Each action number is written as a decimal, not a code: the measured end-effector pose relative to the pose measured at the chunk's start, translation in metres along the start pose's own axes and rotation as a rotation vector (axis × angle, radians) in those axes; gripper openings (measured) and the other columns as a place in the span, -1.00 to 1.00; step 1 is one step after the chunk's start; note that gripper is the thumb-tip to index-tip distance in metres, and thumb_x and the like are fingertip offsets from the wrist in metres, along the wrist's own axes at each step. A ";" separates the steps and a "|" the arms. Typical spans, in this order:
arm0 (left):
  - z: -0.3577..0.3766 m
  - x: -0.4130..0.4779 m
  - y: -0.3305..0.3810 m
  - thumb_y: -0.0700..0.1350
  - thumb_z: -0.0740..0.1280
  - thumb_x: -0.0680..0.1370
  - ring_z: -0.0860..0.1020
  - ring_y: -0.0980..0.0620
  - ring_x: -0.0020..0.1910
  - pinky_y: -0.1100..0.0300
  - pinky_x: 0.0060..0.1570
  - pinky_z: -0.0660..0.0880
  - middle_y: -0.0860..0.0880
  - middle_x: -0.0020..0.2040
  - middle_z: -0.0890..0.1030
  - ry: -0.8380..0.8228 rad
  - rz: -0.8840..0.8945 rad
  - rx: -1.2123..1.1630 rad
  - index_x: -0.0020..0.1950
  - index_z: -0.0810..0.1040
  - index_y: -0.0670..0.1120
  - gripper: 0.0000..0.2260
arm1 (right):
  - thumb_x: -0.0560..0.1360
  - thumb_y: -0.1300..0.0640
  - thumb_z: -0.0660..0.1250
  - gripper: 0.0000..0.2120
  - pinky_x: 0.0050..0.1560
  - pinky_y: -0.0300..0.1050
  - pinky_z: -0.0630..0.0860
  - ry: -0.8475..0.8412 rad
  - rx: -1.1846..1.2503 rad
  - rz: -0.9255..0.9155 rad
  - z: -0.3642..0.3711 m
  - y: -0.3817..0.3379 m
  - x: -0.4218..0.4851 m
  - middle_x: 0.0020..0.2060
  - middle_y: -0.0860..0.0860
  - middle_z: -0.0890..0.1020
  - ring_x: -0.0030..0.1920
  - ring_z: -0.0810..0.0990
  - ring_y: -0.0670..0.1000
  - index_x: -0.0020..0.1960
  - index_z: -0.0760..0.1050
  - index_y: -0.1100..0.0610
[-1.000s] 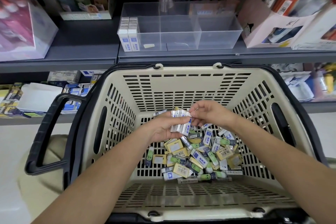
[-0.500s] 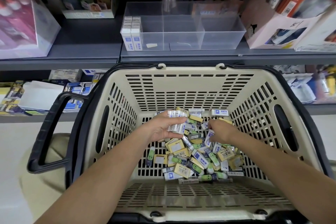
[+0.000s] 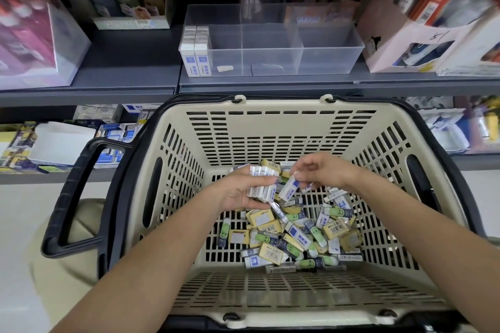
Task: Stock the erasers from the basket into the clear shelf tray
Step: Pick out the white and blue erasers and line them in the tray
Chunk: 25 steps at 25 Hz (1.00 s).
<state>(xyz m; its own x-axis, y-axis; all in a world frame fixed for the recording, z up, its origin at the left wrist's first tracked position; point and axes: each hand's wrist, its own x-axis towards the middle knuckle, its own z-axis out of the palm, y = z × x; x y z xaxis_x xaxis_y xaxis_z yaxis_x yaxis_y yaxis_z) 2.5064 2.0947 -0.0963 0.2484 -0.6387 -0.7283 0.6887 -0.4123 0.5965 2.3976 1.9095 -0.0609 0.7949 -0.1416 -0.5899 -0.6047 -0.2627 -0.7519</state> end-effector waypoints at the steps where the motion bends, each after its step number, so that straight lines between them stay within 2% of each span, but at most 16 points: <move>1: 0.001 -0.001 0.001 -0.19 0.55 0.24 0.62 -0.06 0.04 -0.06 -0.12 0.61 -0.11 0.16 0.59 -0.018 -0.010 0.003 0.21 0.49 -0.13 -0.44 | 0.49 0.24 0.34 -0.92 -0.28 -0.31 0.54 -0.013 0.049 -0.023 0.005 -0.003 -0.001 -0.29 -0.03 0.65 -0.28 0.62 -0.14 -0.07 0.57 0.10; 3: 0.002 0.000 0.000 -0.18 0.54 0.25 0.65 -0.05 -0.02 0.01 -0.16 0.61 -0.11 0.02 0.67 -0.060 -0.012 0.028 0.11 0.56 -0.11 -0.56 | 0.48 0.26 0.34 -0.93 -0.22 -0.27 0.57 -0.013 0.096 -0.051 0.014 -0.007 -0.002 -0.31 0.01 0.64 -0.31 0.61 -0.10 -0.06 0.55 0.14; 6: 0.003 -0.001 0.000 -0.17 0.50 0.29 0.67 -0.01 -0.09 0.05 -0.16 0.62 -0.09 -0.10 0.69 -0.074 0.007 0.017 0.06 0.57 -0.11 -0.64 | 0.48 0.29 0.33 -0.93 -0.30 -0.29 0.56 0.020 0.181 -0.076 0.021 -0.012 -0.004 -0.31 0.09 0.62 -0.39 0.59 -0.10 -0.05 0.49 0.20; 10: 0.004 -0.002 0.004 -0.12 0.51 0.26 0.66 0.04 -0.12 0.12 -0.14 0.61 -0.06 -0.13 0.69 -0.113 0.048 -0.019 0.09 0.56 -0.14 -0.58 | 0.49 0.30 0.31 -0.96 -0.24 -0.29 0.60 0.052 0.249 -0.121 0.026 -0.018 -0.006 -0.25 0.13 0.63 -0.31 0.64 -0.06 -0.08 0.48 0.21; 14: 0.008 -0.002 0.004 -0.11 0.51 0.28 0.66 0.07 -0.14 0.18 -0.22 0.60 -0.03 -0.15 0.69 -0.154 0.052 -0.014 0.06 0.57 -0.11 -0.62 | 0.46 0.28 0.35 -0.97 -0.25 -0.28 0.61 0.059 0.303 -0.143 0.022 -0.016 -0.006 -0.30 0.10 0.65 -0.32 0.65 -0.04 -0.11 0.52 0.20; 17: 0.009 0.000 0.003 -0.19 0.47 0.38 0.65 0.07 -0.20 0.20 -0.25 0.59 -0.02 -0.20 0.68 -0.104 0.042 0.003 0.07 0.55 -0.11 -0.71 | 0.47 0.29 0.32 -0.94 -0.24 -0.28 0.60 0.021 0.408 -0.123 0.018 -0.008 -0.001 -0.26 0.09 0.69 -0.23 0.69 -0.01 -0.09 0.56 0.19; 19: 0.007 -0.001 0.004 -0.23 0.46 0.39 0.65 0.04 -0.21 0.18 -0.27 0.60 -0.07 -0.18 0.67 -0.047 0.039 -0.028 0.15 0.51 -0.16 -0.66 | 0.49 0.26 0.31 -0.92 -0.20 -0.26 0.61 0.043 0.482 -0.084 0.011 0.002 0.007 -0.18 0.11 0.69 -0.14 0.69 0.02 -0.08 0.58 0.19; 20: 0.006 -0.001 0.005 -0.24 0.45 0.40 0.65 0.02 -0.19 0.16 -0.26 0.61 -0.09 -0.15 0.66 -0.027 0.040 -0.041 0.20 0.48 -0.18 -0.61 | 0.50 0.24 0.31 -0.92 -0.16 -0.23 0.61 0.104 0.414 -0.061 0.006 0.009 0.012 -0.15 0.10 0.69 -0.12 0.69 0.02 -0.09 0.58 0.17; 21: 0.005 0.000 0.005 -0.25 0.45 0.40 0.64 0.01 -0.17 0.15 -0.25 0.61 -0.11 -0.12 0.66 -0.014 0.044 -0.046 0.23 0.46 -0.19 -0.58 | 0.51 0.20 0.31 -0.92 -0.11 -0.20 0.61 0.191 0.219 -0.036 0.001 0.018 0.017 -0.12 0.07 0.67 -0.11 0.67 0.01 -0.08 0.58 0.16; 23: 0.004 0.000 0.003 -0.25 0.46 0.41 0.64 0.00 -0.15 0.13 -0.24 0.62 -0.12 -0.10 0.65 0.008 0.053 -0.057 0.26 0.42 -0.20 -0.55 | 0.52 0.16 0.31 -0.87 -0.02 -0.15 0.55 0.311 -0.369 0.037 -0.006 0.040 0.025 0.03 0.03 0.62 -0.03 0.60 0.01 0.05 0.56 0.13; 25: 0.003 0.001 0.002 -0.26 0.46 0.41 0.64 0.01 -0.17 0.13 -0.25 0.61 -0.11 -0.12 0.65 0.027 0.055 -0.062 0.24 0.41 -0.20 -0.56 | 0.52 0.17 0.29 -0.69 0.05 -0.09 0.53 0.261 -0.775 0.090 -0.004 0.059 0.029 0.20 0.05 0.51 0.09 0.54 0.04 0.26 0.46 0.09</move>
<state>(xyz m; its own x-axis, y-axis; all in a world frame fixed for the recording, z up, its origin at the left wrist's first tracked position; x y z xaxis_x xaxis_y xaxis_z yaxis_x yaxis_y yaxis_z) 2.5062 2.0913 -0.0949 0.3052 -0.6411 -0.7041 0.7140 -0.3352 0.6147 2.3855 1.8861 -0.1211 0.7887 -0.3860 -0.4785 -0.5377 -0.8105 -0.2324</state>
